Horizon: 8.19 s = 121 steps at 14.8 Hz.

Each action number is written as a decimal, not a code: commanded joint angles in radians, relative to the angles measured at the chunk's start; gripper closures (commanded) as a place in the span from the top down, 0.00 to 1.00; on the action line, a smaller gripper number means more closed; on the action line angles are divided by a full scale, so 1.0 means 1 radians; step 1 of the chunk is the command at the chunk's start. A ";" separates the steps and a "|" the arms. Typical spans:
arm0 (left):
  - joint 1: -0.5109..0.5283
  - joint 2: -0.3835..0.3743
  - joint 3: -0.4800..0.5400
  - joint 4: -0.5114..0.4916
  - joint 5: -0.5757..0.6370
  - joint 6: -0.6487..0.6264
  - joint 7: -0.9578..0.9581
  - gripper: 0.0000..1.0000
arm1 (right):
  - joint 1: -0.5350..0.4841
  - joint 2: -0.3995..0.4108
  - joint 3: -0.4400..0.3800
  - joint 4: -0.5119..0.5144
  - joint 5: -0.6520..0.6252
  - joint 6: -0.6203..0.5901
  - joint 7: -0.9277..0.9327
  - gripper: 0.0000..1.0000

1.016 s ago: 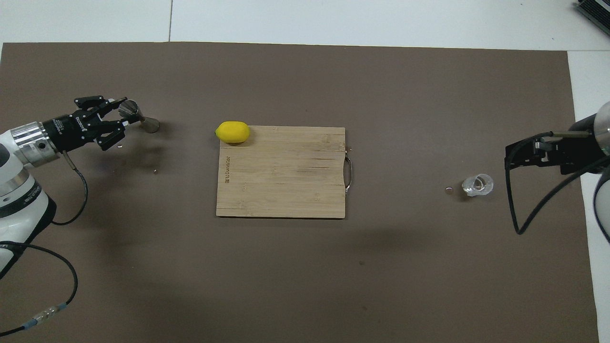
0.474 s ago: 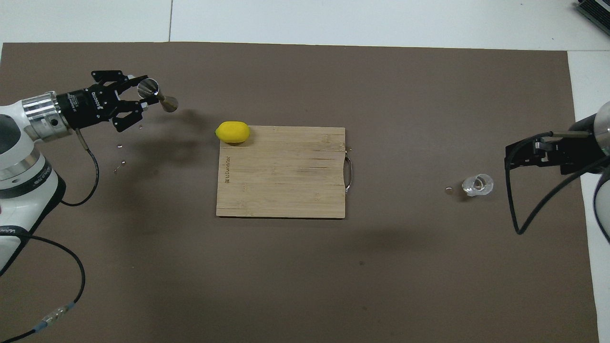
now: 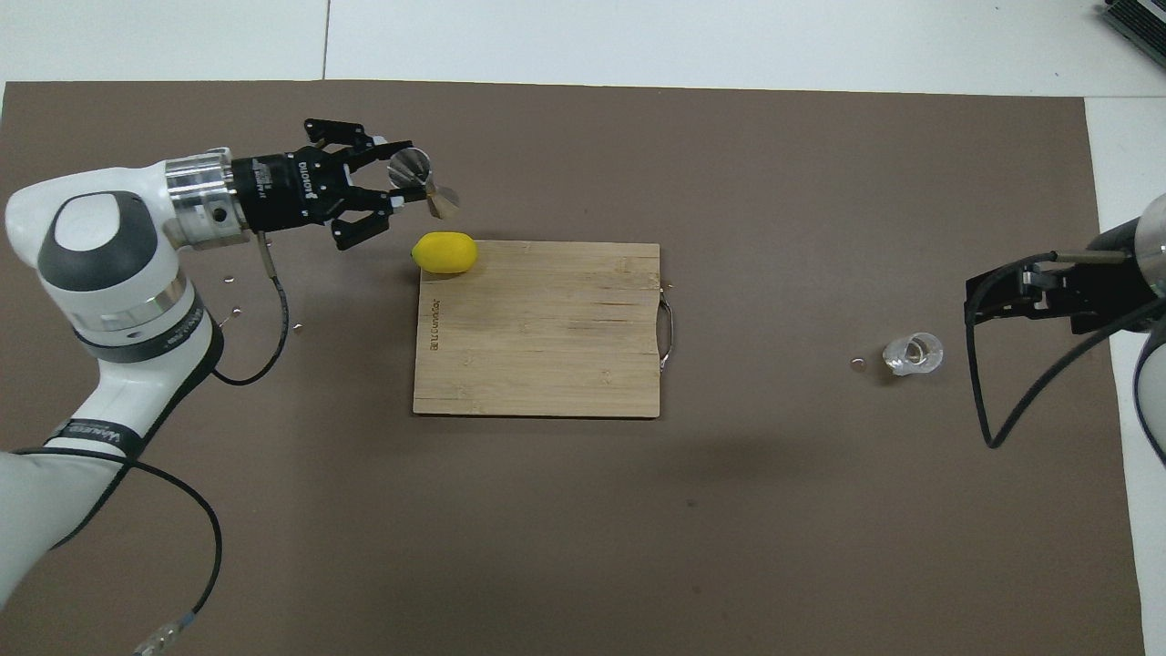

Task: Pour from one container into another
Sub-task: 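Lift the dark cup with the left gripper and carry it onto the board, then open the left gripper on the board while the right gripper reaches the glass, then withdraw the left gripper while the right gripper grasps the clear glass, then lift the clear glass with the right gripper and carry it above the dark cup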

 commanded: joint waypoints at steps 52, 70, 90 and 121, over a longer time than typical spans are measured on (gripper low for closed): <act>-0.212 -0.204 0.021 -0.142 0.368 0.244 -0.089 1.00 | -0.387 0.191 0.003 -0.324 0.488 0.373 0.950 1.00; 0.003 -0.371 0.051 -0.087 1.376 0.068 0.444 1.00 | -0.450 0.337 0.004 -0.490 0.788 0.479 0.557 1.00; 0.080 -0.425 0.014 0.171 1.465 -0.557 1.120 1.00 | -0.393 0.340 0.005 -0.507 0.840 0.532 0.541 0.77; 0.078 -0.432 0.018 0.171 1.451 -0.555 1.114 1.00 | 0.188 0.378 0.010 -0.094 0.408 0.722 1.639 0.06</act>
